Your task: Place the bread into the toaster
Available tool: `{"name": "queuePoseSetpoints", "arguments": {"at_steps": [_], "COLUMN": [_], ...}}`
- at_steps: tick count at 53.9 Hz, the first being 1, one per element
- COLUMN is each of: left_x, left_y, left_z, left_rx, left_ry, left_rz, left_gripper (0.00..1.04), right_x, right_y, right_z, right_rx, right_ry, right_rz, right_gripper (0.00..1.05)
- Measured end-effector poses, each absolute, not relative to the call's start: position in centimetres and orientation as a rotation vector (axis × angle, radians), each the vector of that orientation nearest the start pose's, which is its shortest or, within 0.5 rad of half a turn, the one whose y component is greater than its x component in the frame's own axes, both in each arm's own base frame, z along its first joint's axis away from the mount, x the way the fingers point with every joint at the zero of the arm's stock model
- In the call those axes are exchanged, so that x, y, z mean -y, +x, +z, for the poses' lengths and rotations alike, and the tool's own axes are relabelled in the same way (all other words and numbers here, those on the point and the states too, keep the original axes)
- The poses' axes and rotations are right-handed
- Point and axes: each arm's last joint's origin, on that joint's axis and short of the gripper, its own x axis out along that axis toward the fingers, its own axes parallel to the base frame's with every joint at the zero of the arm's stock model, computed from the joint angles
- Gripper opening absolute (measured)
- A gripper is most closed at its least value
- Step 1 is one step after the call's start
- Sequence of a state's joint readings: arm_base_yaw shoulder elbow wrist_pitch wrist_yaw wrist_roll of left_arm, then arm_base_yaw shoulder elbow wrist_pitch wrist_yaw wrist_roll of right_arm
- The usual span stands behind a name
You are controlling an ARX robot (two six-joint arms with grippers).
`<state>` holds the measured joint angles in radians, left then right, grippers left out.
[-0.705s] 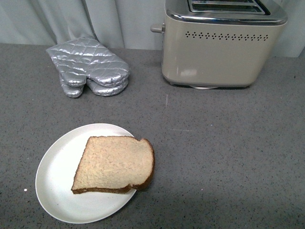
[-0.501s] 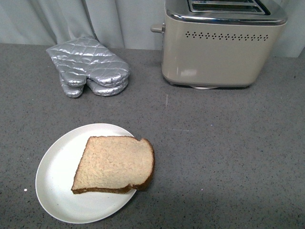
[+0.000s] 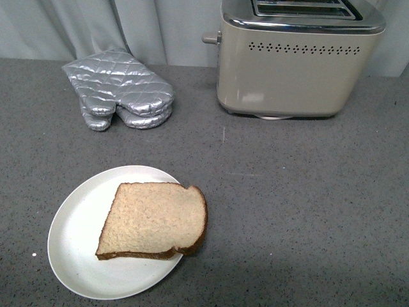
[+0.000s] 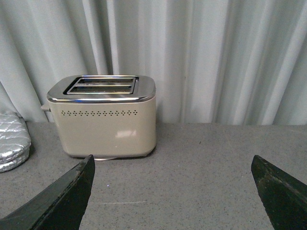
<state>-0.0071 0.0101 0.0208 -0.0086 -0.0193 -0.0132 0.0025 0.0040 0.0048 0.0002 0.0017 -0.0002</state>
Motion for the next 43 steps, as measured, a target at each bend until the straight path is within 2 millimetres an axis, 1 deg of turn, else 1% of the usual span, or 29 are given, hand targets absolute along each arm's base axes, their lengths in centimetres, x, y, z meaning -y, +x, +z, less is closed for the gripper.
{"name": "queuePoseSetpoints", "arguments": {"at_steps": [2,3,5,7,11,15,18,21,23,26,27,30,33,36,43], "left_x": [0.0,0.0,-0.1,-0.1,0.0,0.1,0.1,0.1,0.0,-0.1,-0.2,-0.2,-0.2,-0.1,0.0], "left_y": [9.7,9.8,10.4,11.2,12.8,14.2,15.5,17.3,18.8,19.9,20.5,21.7,22.5,23.3,24.5], "left_z": [16.8,16.7,16.4,16.2,16.3,16.1,15.8,15.5,14.8,14.0,13.3,11.4,9.8,8.8,7.1], "left_rx": [-0.067,-0.155,-0.249,-0.293,-0.327,-0.342,-0.357,-0.388,-0.44,-0.494,-0.548,-0.679,-0.778,-0.849,-0.958], "left_ry": [-0.056,-0.103,-0.182,-0.258,-0.306,-0.303,-0.312,-0.314,-0.32,-0.319,-0.323,-0.333,-0.345,-0.367,-0.354], "left_rz": [0.066,0.119,0.187,0.194,0.184,0.172,0.146,0.121,0.101,0.1,0.096,0.088,0.069,0.032,0.021], "left_gripper": [0.98,0.98,0.98,0.98,0.98,0.98,0.98,0.98,0.98,0.98,0.98,0.98,0.98,0.98,0.98], "right_x": [0.0,0.0,0.0,0.0,0.0,0.0,0.0,0.0,0.0,0.0,0.0,0.0,0.0,0.0,0.0], "right_y": [9.8,9.8,9.8,9.8,9.8,9.8,9.8,9.8,9.8,9.8,9.8,9.8,9.8,9.8,9.8], "right_z": [16.5,16.5,16.5,16.5,16.5,16.5,16.5,16.5,16.5,16.5,16.5,16.5,16.5,16.5,16.5], "right_rx": [0.001,0.001,0.001,0.001,0.001,0.001,0.001,0.001,0.001,0.001,0.001,0.001,0.001,0.001,0.001], "right_ry": [0.0,0.0,0.0,0.0,0.0,0.0,0.0,0.0,0.0,0.0,0.0,0.0,0.0,0.0,0.0], "right_rz": [0.001,0.001,0.0,0.001,0.001,0.001,0.001,0.001,0.001,0.001,0.001,0.001,0.001,0.001,0.001], "right_gripper": [0.95,0.95,0.95,0.95,0.95,0.95,0.95,0.95,0.95,0.95,0.95,0.95,0.95,0.95,0.95]}}
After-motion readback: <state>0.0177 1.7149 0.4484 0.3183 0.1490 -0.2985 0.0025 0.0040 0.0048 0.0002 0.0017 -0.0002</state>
